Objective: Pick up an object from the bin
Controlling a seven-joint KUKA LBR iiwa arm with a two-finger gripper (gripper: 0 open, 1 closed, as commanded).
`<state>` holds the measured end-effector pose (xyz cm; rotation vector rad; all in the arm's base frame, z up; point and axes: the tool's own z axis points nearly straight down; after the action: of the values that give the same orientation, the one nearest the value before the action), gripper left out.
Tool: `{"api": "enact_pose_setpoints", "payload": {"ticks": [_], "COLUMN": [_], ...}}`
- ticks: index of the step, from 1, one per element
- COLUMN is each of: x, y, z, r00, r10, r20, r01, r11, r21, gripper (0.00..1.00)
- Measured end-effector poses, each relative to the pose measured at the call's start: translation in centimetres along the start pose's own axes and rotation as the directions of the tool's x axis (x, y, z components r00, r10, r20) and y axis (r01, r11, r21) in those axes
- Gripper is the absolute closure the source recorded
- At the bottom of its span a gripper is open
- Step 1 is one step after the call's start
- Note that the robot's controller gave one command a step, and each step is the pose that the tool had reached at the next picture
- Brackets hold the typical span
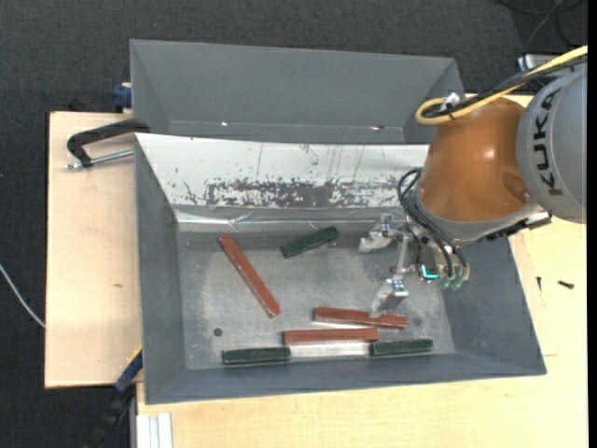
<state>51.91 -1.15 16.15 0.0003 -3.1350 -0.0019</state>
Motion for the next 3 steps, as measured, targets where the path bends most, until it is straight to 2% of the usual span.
{"api": "enact_pose_setpoints", "payload": {"ticks": [1, 2, 3], "x": [-0.2, 0.6, 0.6], "y": [0.0, 2.8, 2.8], "z": [-0.4, 8.5, 8.5], "r00": [1.000, 0.990, 0.990], "r10": [0.000, -0.140, -0.140], "r20": [0.008, 0.012, 0.012], "r01": [0.000, 0.140, 0.140], "r11": [1.000, 0.990, 0.990], "r21": [0.000, 0.002, 0.002], "gripper": [0.00, 1.00, 1.00]}}
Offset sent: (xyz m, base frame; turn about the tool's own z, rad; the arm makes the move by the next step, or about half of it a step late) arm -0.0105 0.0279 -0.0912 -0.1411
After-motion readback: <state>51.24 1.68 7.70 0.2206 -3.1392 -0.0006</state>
